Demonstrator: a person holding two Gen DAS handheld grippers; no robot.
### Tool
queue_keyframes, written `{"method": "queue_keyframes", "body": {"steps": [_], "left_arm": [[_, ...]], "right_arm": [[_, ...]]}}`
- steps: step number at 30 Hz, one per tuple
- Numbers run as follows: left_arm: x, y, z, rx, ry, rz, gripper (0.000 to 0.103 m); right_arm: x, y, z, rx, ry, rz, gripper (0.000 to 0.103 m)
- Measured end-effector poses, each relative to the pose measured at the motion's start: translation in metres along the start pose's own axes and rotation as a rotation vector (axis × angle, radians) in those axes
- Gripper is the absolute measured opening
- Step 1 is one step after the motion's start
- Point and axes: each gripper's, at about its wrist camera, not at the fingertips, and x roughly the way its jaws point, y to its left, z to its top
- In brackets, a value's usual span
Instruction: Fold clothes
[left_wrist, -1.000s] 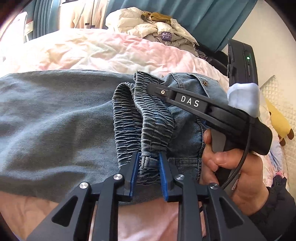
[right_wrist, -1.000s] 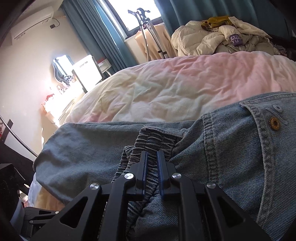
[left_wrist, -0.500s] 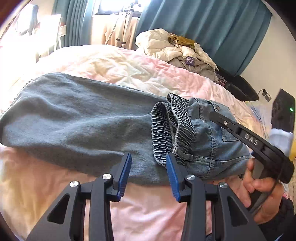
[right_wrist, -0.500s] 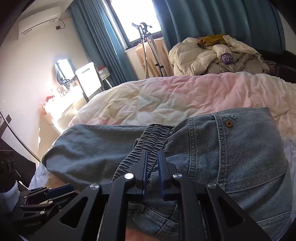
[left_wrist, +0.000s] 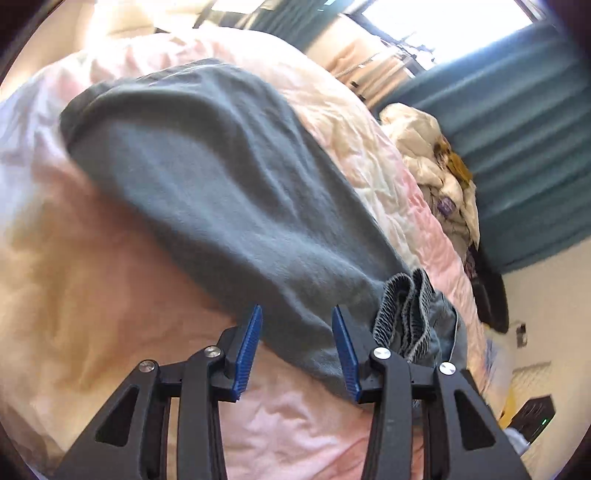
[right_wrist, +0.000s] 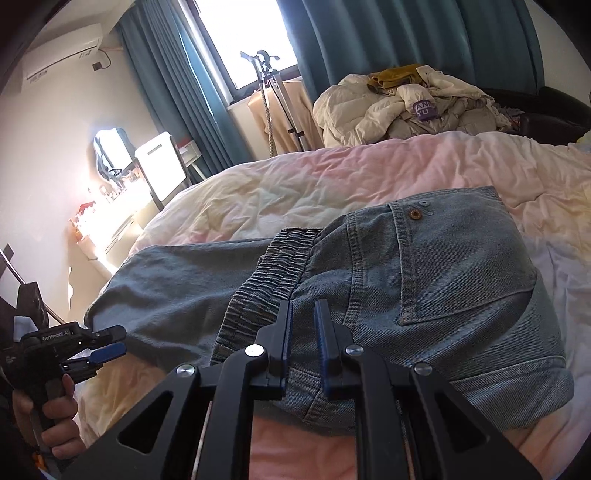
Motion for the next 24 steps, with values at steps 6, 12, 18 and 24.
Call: {"method": "queue_keyframes", "body": {"steps": [6,12,18,24], "left_arm": [[-0.005,0.046,0.01,-0.232,-0.051,-0.059,0.083],[0.02,0.062,0.026,-0.325,-0.046,-0.12,0.085],[0.028,0.075,0.045,-0.385,-0.143,-0.203,0.085],[0.047,0.078,0.056,-0.39,-0.132,-0.267,0.081]], "right_arm": [[0.01,-0.014,0.002,0.074,0.019,-0.007,0.031],[0.013,-0.019,0.001,0.112,0.037,0.005,0.031],[0.011,-0.024,0.005,0.145,0.03,0.03,0.031],[0.003,-0.035,0.018,0.136,0.021,-0.022,0.031]]}}
